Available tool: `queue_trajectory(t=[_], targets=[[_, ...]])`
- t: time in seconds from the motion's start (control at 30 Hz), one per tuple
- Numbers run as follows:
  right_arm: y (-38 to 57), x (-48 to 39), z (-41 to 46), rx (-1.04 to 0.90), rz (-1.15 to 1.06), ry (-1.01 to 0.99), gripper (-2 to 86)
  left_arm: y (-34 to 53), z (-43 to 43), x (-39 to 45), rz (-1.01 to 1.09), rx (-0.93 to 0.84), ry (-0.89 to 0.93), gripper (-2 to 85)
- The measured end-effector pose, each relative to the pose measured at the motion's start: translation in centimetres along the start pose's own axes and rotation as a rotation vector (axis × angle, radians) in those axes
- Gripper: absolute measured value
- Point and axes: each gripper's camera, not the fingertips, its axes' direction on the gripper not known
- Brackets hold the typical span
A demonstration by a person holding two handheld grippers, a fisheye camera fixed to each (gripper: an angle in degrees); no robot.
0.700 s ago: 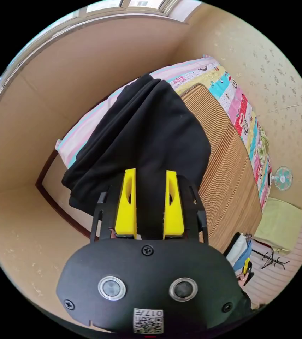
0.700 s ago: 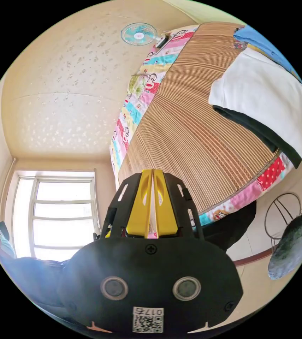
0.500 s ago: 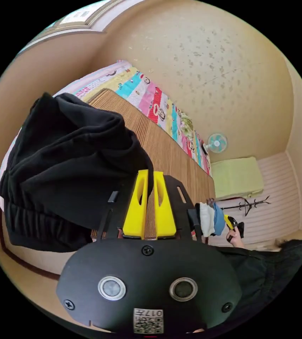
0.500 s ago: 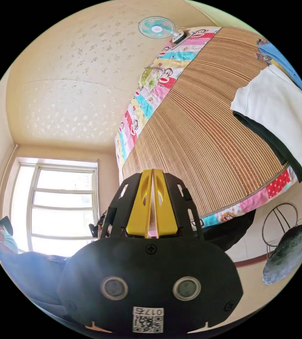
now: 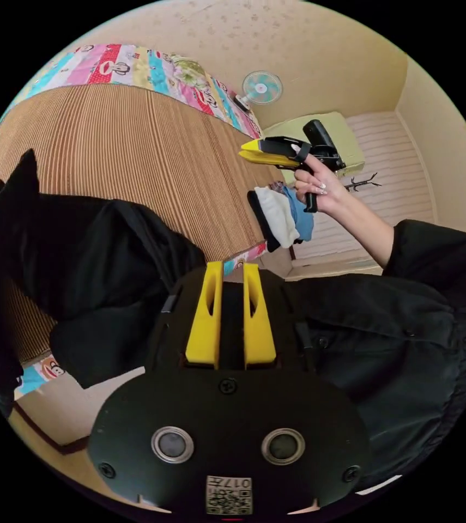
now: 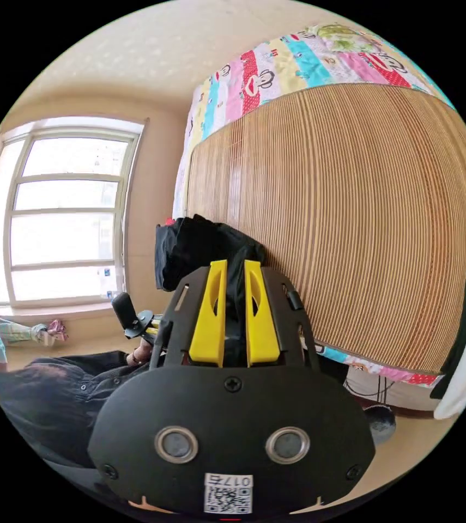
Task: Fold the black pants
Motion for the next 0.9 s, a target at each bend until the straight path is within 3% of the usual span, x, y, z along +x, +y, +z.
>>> queue_trajectory(t=[0.2, 0.37, 0.43, 0.6, 0.67, 0.83, 0.9], targets=[[-10.8, -2.9, 17.4, -0.288, -0.189, 0.026, 8.4, 7.2, -4.7, -8.6, -0.344, 0.172, 0.062, 8.3], [-17.5, -2.0, 27.3, -0.296, -0.229, 0.203, 13.2, 11.3, -6.6, -10.8, -0.467, 0.286, 0.025, 8.6], [-18.9, 0.0, 29.0, -0.265, -0.166, 0.127, 14.5, 12.0, -6.4, -10.6, -0.48, 0.306, 0.008, 8.7], [-17.6, 7.3, 33.3, -0.316, 0.136, -0.466, 9.5, 13.3, -4.0, -9.2, -0.511, 0.396, 0.047, 9.3], [-15.8, 7.8, 32.6, -0.259, 0.142, -0.519, 7.7, 13.5, -3.3, -8.8, -0.523, 0.416, 0.05, 9.5], [-9.7, 1.3, 27.2, -0.161, -0.181, -0.686, 5.7, 13.8, -3.4, -6.2, -0.5, 0.481, 0.037, 12.3], [-6.0, -2.2, 23.3, -0.133, -0.335, -0.786, 5.1, 14.9, -4.7, -3.4, -0.481, 0.583, -0.023, 13.6]])
